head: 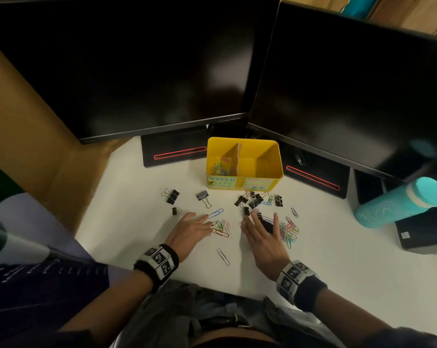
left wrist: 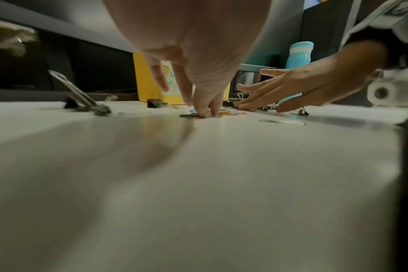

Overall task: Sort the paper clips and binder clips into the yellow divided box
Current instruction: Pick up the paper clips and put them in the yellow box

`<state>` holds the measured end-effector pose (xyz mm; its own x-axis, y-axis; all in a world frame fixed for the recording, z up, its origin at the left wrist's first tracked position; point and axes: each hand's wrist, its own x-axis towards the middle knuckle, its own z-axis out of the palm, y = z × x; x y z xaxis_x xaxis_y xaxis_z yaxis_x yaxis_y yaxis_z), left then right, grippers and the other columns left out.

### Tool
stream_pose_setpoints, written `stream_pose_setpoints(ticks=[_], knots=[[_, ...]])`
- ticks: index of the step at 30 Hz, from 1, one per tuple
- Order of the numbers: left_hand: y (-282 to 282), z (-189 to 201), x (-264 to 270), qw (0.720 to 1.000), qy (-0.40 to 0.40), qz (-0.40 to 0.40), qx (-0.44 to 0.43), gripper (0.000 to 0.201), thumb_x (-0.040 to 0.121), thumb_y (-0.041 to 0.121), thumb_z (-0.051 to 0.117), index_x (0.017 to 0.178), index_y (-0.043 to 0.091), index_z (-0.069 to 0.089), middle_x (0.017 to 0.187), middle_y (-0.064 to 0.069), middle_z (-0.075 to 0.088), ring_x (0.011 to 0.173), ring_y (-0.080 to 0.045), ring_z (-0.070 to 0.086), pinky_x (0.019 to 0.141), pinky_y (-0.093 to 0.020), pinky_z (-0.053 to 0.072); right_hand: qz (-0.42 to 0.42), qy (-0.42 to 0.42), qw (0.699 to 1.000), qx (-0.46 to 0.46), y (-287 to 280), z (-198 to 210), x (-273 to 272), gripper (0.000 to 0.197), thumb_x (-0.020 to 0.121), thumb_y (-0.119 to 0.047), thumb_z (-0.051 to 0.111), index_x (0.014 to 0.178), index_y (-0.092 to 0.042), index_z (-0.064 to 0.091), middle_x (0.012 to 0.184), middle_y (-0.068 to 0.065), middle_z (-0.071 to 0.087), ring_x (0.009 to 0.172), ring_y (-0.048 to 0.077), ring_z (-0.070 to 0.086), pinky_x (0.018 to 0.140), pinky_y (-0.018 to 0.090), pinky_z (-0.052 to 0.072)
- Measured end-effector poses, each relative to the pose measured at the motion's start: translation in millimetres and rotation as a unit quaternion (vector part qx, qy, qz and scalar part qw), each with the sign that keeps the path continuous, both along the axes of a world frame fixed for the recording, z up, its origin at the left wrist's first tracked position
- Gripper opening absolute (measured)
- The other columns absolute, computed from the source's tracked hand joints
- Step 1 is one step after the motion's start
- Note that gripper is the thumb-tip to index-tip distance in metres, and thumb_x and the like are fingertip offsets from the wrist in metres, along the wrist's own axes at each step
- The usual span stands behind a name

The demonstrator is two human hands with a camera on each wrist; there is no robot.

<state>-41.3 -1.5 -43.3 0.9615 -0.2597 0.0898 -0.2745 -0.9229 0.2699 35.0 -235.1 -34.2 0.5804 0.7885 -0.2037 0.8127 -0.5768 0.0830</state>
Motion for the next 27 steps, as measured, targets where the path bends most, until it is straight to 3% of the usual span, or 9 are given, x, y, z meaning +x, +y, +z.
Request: stream_pose_setpoints(ticks=[2, 5, 11, 13, 16, 19, 23, 25, 27], knots=[[-11.3, 0.8, 12.6, 0.999, 0.022, 0.034, -0.018, 0.039, 0.068, -0.003, 0.071, 0.104, 0.013, 0.068, 0.106, -0.003, 0.071, 0.103, -0.024, 0.064, 0.086, -0.033, 0.046, 0.008, 0.002, 1.000, -0.002, 10.3, 3.4, -4.6, 0.073, 0.070, -0.008, 0.062, 0.139, -0.004, 0.037, 0.147, 0.014, 0.037, 0.140, 0.030, 0.020, 0.105, 0.067, -0.008], [-18.3, 12.2, 29.4, 0.993, 0.075, 0.095, 0.001, 0.073, 0.062, 0.009, 0.082, 0.127, 0.006, 0.051, 0.125, -0.009, 0.060, 0.112, -0.026, 0.055, 0.082, -0.041, 0.048, -0.016, -0.003, 1.000, -0.016, 20.8, 5.9, -6.4, 0.073, 0.074, -0.009, 0.059, 0.141, -0.003, 0.031, 0.149, 0.014, 0.032, 0.141, 0.028, 0.012, 0.105, 0.065, -0.015], [-11.3, 10.0, 18.0, 0.993, 0.099, 0.066, 0.010, 0.051, 0.059, 0.010, 0.084, 0.106, 0.021, 0.067, 0.107, -0.002, 0.068, 0.098, -0.024, 0.059, 0.074, -0.037, 0.049, -0.023, -0.008, 1.000, -0.008, 14.0, 3.9, -0.2, 0.075, 0.071, -0.007, 0.061, 0.141, -0.006, 0.033, 0.149, 0.012, 0.033, 0.140, 0.028, 0.020, 0.106, 0.064, -0.012], [-11.1, 7.2, 7.3, 0.992, 0.096, 0.074, -0.033, 0.054, 0.064, 0.006, 0.081, 0.114, 0.017, 0.063, 0.109, -0.003, 0.065, 0.098, -0.022, 0.058, 0.075, -0.035, 0.050, -0.045, -0.008, 0.999, -0.003, 12.2, 3.2, 4.6, 0.075, 0.072, -0.006, 0.061, 0.141, -0.005, 0.033, 0.149, 0.012, 0.033, 0.139, 0.028, 0.023, 0.108, 0.061, -0.011], [-10.4, 5.4, -3.4, 0.983, 0.112, 0.116, -0.085, 0.049, 0.079, 0.008, 0.068, 0.126, 0.012, 0.054, 0.124, -0.006, 0.054, 0.108, -0.023, 0.051, 0.087, -0.036, 0.047, -0.032, -0.016, 0.999, 0.019, 16.4, 1.8, 2.8, 0.061, 0.071, -0.011, 0.067, 0.129, -0.002, 0.050, 0.137, 0.015, 0.049, 0.132, 0.030, 0.038, 0.106, 0.059, 0.014], [-12.0, 2.7, -11.0, 0.981, 0.124, 0.110, -0.102, 0.038, 0.082, 0.014, 0.065, 0.119, 0.019, 0.058, 0.122, -0.002, 0.049, 0.103, -0.019, 0.050, 0.082, -0.032, 0.048, 0.006, -0.007, 0.998, 0.067, 21.5, -2.6, -7.9, 0.066, 0.057, -0.009, 0.075, 0.121, -0.003, 0.058, 0.123, 0.012, 0.061, 0.119, 0.027, 0.051, 0.097, 0.056, 0.038], [-17.4, 3.6, -14.1, 0.965, 0.178, 0.129, -0.147, 0.067, 0.061, 0.050, 0.078, 0.118, 0.021, 0.056, 0.113, 0.006, 0.046, 0.098, -0.010, 0.047, 0.077, -0.031, 0.050, -0.009, 0.030, 0.994, 0.106, 29.4, -4.4, 0.0, 0.078, 0.057, 0.000, 0.073, 0.131, -0.005, 0.048, 0.128, 0.010, 0.056, 0.110, 0.027, 0.053, 0.088, 0.049, 0.047], [-22.0, 4.2, -11.1, 0.966, 0.181, 0.138, -0.125, 0.074, 0.054, 0.053, 0.080, 0.116, 0.022, 0.055, 0.110, 0.006, 0.047, 0.097, -0.010, 0.046, 0.074, -0.032, 0.050, 0.012, 0.038, 0.995, 0.093, 32.1, -4.2, 6.2, 0.077, 0.056, -0.001, 0.074, 0.128, -0.009, 0.051, 0.127, 0.009, 0.056, 0.105, 0.026, 0.052, 0.081, 0.046, 0.050], [-27.1, 2.3, -6.0, 0.966, 0.165, 0.153, -0.125, 0.059, 0.061, 0.046, 0.079, 0.110, 0.020, 0.059, 0.105, 0.005, 0.051, 0.094, -0.013, 0.051, 0.072, -0.034, 0.051, 0.034, 0.042, 0.995, 0.082, 29.6, -5.0, 9.9, 0.074, 0.054, -0.003, 0.075, 0.125, -0.011, 0.054, 0.125, 0.008, 0.057, 0.103, 0.025, 0.052, 0.078, 0.045, 0.050]])
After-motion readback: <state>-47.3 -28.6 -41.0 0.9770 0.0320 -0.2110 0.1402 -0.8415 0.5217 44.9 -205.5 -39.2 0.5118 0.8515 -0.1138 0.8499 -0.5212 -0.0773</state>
